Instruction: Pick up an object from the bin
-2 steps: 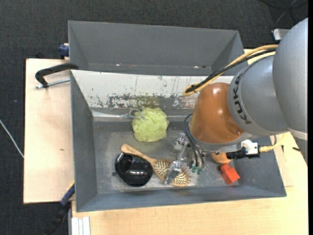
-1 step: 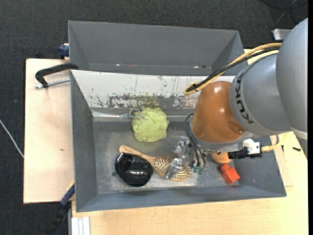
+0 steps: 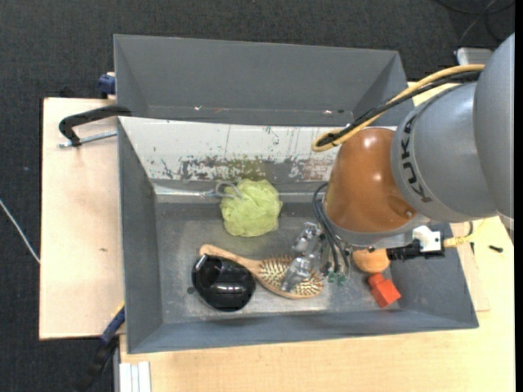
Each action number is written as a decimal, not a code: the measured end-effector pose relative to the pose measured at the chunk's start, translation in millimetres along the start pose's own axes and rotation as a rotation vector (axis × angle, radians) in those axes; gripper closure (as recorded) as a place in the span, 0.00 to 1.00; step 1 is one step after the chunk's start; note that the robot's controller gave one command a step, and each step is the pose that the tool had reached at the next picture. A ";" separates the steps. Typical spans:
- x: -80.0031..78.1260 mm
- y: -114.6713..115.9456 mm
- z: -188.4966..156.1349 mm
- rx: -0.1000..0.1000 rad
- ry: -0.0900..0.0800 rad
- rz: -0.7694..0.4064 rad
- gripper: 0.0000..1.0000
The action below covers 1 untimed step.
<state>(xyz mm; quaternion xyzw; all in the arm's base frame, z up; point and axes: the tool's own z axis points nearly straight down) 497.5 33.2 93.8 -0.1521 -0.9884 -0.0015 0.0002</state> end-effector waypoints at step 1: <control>-0.6 -0.9 -19.9 0.002 -0.001 0.001 1.00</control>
Offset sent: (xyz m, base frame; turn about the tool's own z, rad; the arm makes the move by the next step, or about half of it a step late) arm 0.0000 -0.0001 0.0214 0.0000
